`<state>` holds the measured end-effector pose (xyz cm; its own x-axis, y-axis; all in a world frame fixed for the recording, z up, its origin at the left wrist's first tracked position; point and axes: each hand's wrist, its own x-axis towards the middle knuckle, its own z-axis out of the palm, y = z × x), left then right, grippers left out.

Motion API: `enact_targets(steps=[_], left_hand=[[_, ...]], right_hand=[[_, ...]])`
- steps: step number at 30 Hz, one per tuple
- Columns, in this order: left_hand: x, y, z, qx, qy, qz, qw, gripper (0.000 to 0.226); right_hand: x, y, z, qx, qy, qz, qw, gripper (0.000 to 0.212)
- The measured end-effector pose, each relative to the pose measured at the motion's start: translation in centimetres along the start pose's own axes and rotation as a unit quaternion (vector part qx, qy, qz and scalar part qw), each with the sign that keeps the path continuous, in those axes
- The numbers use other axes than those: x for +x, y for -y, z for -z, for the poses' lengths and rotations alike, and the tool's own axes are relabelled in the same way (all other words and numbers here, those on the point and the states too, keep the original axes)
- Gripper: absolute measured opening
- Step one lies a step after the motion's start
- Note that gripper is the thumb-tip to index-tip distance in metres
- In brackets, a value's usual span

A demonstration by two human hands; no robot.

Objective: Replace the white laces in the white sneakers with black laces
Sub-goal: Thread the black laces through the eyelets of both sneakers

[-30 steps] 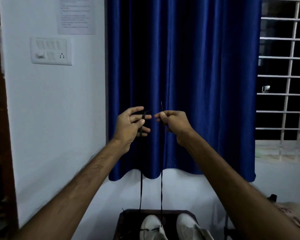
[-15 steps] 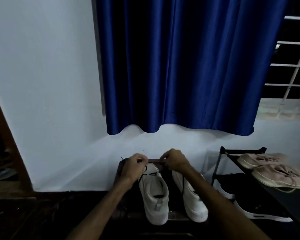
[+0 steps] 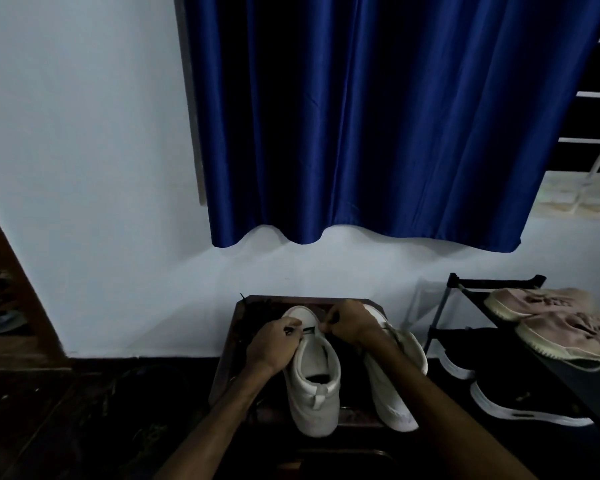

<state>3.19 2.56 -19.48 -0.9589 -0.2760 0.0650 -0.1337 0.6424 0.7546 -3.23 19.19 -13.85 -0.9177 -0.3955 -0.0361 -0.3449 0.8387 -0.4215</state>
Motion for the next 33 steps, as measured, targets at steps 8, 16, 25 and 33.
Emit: enact_targets(steps=[8,16,25,33], left_hand=[[-0.1,-0.4,-0.1,0.007,0.0,0.005,1.0,0.029],[0.0,-1.6,2.6,-0.052,-0.045,0.01,0.998,0.019],[-0.1,-17.7,20.0,-0.392,-0.1,-0.146,0.903,0.021],[-0.9,-26.7,26.2,-0.356,-0.164,-0.238,0.889,0.024]], right_hand=[[-0.3,0.9,0.9,-0.168,-0.023,-0.044,0.985,0.03],[0.4,0.5,3.4,0.06,-0.046,-0.018,0.997,0.016],[-1.4,11.1,19.7,0.53,-0.128,0.127,0.828,0.01],[-3.8,18.3,27.7,0.529,-0.189,0.194,0.804,0.01]])
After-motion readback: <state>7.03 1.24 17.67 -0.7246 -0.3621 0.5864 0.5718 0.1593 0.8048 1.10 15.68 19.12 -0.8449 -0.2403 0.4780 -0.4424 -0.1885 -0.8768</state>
